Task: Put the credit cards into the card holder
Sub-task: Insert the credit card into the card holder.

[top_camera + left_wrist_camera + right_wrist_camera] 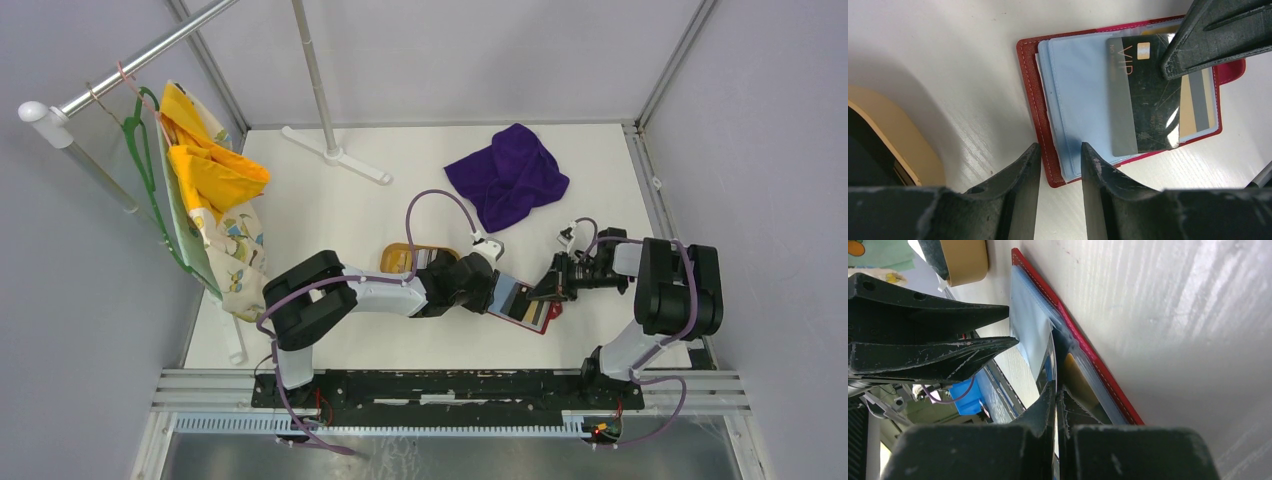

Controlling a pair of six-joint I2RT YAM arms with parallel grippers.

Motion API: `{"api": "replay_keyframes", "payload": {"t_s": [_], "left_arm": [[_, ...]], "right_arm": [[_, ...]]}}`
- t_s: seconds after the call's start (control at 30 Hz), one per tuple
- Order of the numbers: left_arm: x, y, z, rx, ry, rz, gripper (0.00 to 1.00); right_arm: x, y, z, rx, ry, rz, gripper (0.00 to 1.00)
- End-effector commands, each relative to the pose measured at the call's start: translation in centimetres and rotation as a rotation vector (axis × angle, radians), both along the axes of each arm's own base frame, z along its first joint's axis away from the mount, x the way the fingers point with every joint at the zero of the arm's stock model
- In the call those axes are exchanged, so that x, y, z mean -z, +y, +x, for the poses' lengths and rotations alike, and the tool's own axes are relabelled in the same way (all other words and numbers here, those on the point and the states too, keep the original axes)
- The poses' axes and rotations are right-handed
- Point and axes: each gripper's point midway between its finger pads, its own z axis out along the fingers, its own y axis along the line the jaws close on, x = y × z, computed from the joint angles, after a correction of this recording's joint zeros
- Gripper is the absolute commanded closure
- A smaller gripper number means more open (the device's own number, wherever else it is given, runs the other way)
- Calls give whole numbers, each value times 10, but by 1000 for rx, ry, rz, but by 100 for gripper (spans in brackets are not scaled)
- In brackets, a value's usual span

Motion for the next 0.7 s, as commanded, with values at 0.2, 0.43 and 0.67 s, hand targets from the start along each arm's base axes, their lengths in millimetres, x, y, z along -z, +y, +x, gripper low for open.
{"api": "replay_keyframes", "payload": {"t_s": [0.2,0.43,0.67], "left_arm": [[-11,-17,6,32,-26,-30,57],[-43,-19,4,15,-30,-99,54],[-87,-43,-18,63,67,-291,57]], "right_arm": [[-1,7,12,-75,-57,39,100],[0,7,14,-77,-73,38,90],[1,6,14,-79,-81,33,84]]}}
